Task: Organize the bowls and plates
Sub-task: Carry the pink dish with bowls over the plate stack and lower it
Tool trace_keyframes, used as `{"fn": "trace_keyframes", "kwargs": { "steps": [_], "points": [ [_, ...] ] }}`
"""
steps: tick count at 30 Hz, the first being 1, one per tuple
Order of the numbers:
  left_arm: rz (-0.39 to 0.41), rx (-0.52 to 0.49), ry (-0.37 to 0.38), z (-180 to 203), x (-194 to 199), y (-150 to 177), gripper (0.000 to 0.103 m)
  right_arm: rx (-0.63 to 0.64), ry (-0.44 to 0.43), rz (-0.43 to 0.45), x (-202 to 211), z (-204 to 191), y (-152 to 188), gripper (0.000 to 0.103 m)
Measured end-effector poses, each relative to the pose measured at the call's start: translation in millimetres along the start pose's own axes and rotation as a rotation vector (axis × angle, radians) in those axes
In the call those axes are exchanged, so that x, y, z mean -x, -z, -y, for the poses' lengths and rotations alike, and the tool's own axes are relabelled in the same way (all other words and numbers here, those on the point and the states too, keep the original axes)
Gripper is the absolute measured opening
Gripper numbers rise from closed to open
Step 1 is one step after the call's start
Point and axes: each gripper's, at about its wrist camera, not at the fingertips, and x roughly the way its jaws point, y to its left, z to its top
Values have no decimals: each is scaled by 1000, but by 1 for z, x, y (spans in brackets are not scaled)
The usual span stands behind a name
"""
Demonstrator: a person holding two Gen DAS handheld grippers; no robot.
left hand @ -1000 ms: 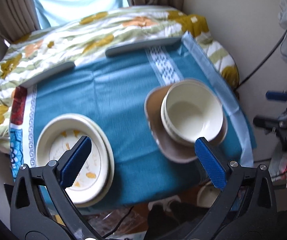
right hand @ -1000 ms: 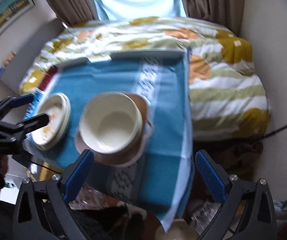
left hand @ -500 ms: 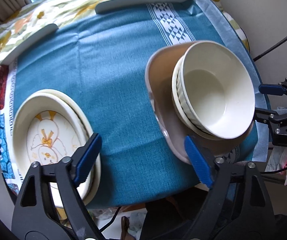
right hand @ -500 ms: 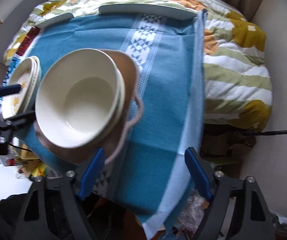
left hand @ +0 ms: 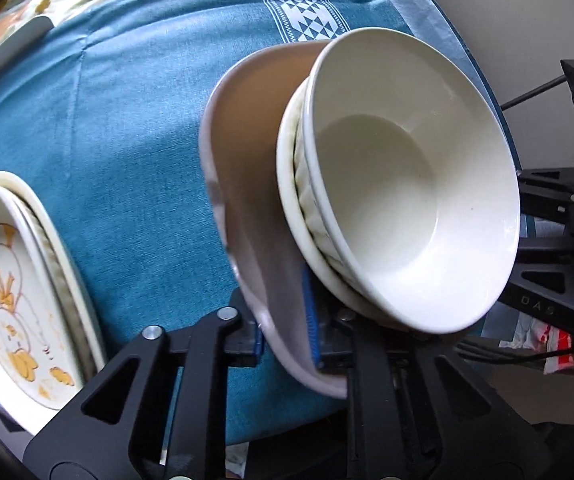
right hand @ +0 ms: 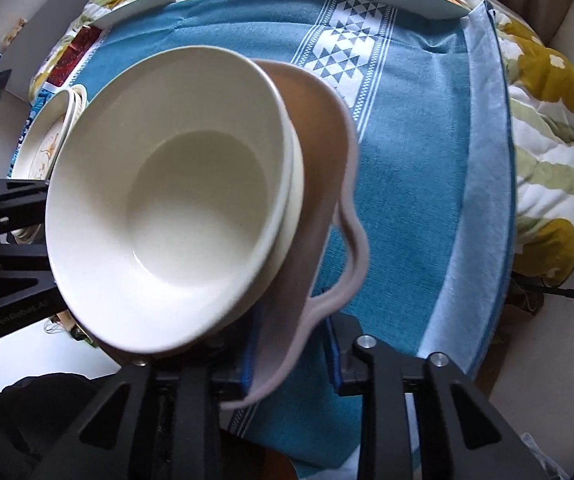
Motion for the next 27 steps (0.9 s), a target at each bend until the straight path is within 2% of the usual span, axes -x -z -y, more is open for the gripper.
{"fn": "trace_keyframes", "kwargs": {
  "steps": [1, 2, 8, 13, 21, 27],
  "points": [
    [12, -3, -16, 2, 0, 0, 11, 10, -12, 17, 0, -2, 1, 14],
    [23, -11, -31, 4, 0, 0, 11, 27, -13, 35, 1, -5, 3, 13],
    [82, -53, -113, 14, 6, 6, 10, 60, 0, 97, 3, -9, 8, 13],
    [111, -18, -113, 10, 19, 7, 10, 77, 0, 118, 11, -11, 6, 13],
    [159, 46, -117, -3, 79, 16, 10, 150, 2, 127, 56, -33, -14, 13],
    [225, 57, -145, -31, 133, 32, 10, 185, 10, 164, 88, -79, -34, 13]
  ]
}}
